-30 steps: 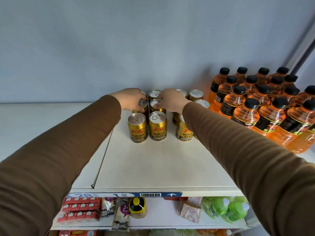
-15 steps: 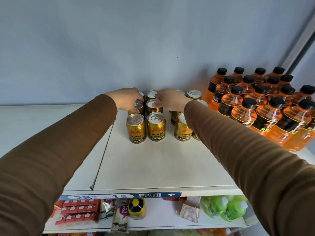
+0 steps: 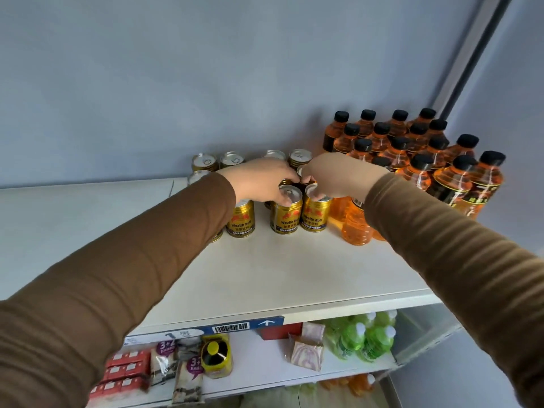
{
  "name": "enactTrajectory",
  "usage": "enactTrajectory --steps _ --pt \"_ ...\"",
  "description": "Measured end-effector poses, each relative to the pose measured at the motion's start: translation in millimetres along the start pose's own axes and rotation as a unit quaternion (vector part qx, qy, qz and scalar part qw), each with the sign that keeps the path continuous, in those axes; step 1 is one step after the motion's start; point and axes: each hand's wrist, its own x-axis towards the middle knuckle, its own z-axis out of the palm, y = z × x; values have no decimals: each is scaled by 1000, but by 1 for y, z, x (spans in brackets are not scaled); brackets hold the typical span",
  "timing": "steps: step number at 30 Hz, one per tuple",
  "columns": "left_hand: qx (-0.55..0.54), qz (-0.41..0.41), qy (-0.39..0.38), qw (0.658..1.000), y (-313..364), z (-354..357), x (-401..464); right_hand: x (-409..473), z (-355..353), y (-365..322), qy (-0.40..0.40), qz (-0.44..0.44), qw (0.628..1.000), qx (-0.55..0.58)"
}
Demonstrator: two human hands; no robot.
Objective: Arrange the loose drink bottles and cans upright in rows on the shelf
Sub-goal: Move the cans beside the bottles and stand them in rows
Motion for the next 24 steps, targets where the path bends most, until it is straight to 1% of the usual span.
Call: enactTrajectory --steps 4,11,17,24 --pt "15 7 -7 1000 7 11 7 2 12 -2 -14 21 1000 -18" --pt "-25 -3 -7 1000 -7 11 1 2 24 4 15 19 1000 -20" --pt "-56 -20 4 998 -16 14 -9 0 27 10 24 -14 1000 15" --pt "-69 -25 -2 997 -18 18 -10 0 28 11 1 -9 998 55"
